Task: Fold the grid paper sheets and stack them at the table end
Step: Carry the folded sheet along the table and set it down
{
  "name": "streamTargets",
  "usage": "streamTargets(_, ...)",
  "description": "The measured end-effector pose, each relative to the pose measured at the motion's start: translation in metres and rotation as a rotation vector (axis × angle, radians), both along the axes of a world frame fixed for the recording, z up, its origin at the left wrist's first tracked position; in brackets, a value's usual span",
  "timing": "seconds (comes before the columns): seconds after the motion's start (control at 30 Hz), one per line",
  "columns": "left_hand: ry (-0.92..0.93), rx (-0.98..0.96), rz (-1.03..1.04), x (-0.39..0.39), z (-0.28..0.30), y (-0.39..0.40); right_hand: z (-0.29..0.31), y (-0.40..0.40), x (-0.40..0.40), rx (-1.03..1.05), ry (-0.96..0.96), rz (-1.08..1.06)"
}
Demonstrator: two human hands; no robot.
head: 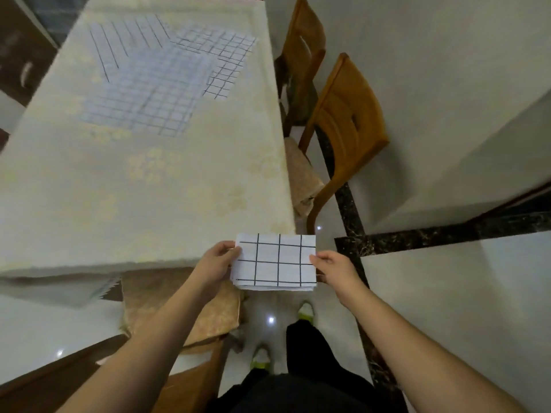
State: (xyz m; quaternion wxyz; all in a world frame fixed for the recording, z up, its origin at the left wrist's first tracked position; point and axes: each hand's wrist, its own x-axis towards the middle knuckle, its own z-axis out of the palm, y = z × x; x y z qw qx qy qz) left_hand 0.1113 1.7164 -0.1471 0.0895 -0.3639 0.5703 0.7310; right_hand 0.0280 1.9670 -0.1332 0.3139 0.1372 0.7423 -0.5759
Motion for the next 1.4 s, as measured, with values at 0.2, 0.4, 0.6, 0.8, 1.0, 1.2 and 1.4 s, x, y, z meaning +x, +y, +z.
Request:
streamTargets(0.2, -0.095, -0.129, 0.071, -0.036, -0.018, -0.016, -0.015, -0.026, -0.063, -0.024, -0.089, 0.169)
streamTargets(0.4, -0.178, -0.249, 0.134, -0.061, -0.026, -0.027, -0.032, -0.049, -0.107, 0.042, -0.123, 0.360)
streamTargets(0.6, -0.254, -0.426, 0.122, -0.071, -0.030, -0.040, -0.047, -0.068, -0.133, 0.131, -0.102, 0.483)
streamTargets(0.8, -0.326, -0.578, -0.010, -0.080, -0.040, -0.057, -0.058, -0.088, -0.138, 0.251, -0.002, 0.527)
streamTargets(1.0, -0.287, -0.776, -0.099, -0.079, -0.040, -0.053, -0.047, -0.087, -0.132, 0.484, 0.186, 0.655)
streamTargets(1.2, 0.146, -1.395, -0.401, -0.075, -0.050, -0.042, -0.050, -0.082, -0.119, 0.582, 0.667, 0.787)
streamTargets(1.4, 0.331, -1.466, -0.831, -0.072, -0.076, -0.034, -0.071, -0.109, -0.093, 0.662, 0.905, 1.141)
